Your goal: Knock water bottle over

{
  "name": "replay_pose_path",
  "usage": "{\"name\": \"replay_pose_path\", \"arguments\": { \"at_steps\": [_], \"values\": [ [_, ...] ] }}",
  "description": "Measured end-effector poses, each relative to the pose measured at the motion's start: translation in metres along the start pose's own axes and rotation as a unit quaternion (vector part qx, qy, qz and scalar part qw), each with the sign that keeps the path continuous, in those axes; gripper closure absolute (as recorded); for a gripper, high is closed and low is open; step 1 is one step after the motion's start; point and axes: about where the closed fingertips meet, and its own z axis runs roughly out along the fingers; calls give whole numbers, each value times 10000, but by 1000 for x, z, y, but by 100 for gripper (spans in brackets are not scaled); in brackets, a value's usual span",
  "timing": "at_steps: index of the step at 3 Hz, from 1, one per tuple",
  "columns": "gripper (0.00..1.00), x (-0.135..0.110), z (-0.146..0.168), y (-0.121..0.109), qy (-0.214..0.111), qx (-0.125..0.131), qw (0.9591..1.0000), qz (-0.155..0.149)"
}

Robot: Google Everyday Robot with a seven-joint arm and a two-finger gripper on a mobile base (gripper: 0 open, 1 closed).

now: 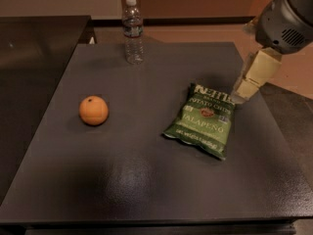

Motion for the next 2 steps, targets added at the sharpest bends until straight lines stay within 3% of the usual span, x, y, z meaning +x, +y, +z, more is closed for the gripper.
{"name": "replay_pose_path", "arguments": {
  "at_steps": [2],
  "values": [
    [0,-56,47,-51,-703,183,9973,134]
  ]
}}
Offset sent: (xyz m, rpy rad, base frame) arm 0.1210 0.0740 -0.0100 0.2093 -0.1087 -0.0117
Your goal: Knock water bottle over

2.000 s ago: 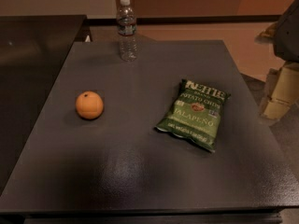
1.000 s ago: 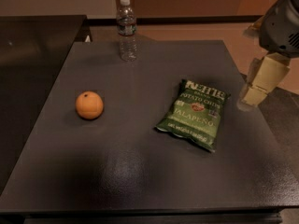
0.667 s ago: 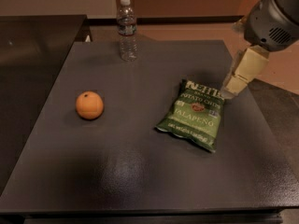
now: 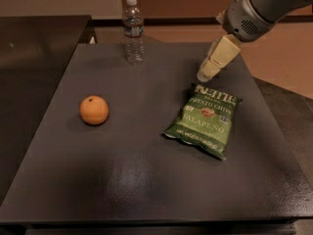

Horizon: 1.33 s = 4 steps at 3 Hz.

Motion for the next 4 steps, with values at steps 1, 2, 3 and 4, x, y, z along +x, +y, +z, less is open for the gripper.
{"name": "replay_pose_path", "arguments": {
  "at_steps": [1,2,3,4],
  "values": [
    [0,-26,25,-16,-295,74,9995,91],
    [0,-48,52,-36,-514,150,9981,312],
    [0,-67,79,-55,-686,213,9953,648],
    [0,-67,80,-55,-686,212,9953,647]
  ]
}}
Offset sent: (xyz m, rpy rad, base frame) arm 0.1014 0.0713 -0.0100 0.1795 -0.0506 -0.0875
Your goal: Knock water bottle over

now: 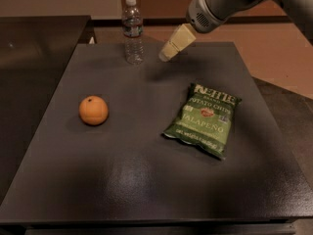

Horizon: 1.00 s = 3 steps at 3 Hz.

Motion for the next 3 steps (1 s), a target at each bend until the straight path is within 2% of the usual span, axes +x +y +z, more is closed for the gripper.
{"name": "replay_pose_path", "arguments": {
  "at_steps": [1,2,3],
  "values": [
    [0,-8,10,-4,-112,57,9998,-174],
    [0,-23,27,-13,-416,102,9986,-322],
    [0,-41,47,-23,-716,65,9969,-308]
  ]
}}
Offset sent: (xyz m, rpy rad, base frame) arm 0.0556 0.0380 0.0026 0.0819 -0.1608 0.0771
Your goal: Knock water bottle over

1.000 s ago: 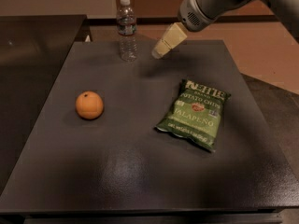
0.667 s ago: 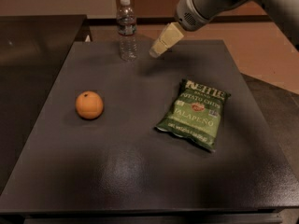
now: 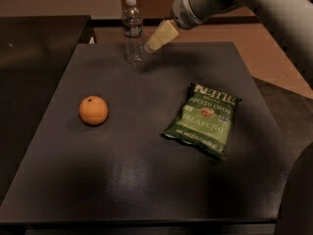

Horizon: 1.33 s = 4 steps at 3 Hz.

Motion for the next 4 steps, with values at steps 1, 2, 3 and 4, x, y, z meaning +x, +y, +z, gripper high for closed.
{"name": "replay_pose_path", "arguments": {
  "at_steps": [1,2,3,4],
  "values": [
    [0,-15,23,-7,-270,-90,9995,150],
    [0,-32,41,-6,-477,-183,9981,348],
    [0,-46,57,2,-609,-328,9961,547],
    [0,-52,71,8,-665,-442,9942,720]
  ]
}}
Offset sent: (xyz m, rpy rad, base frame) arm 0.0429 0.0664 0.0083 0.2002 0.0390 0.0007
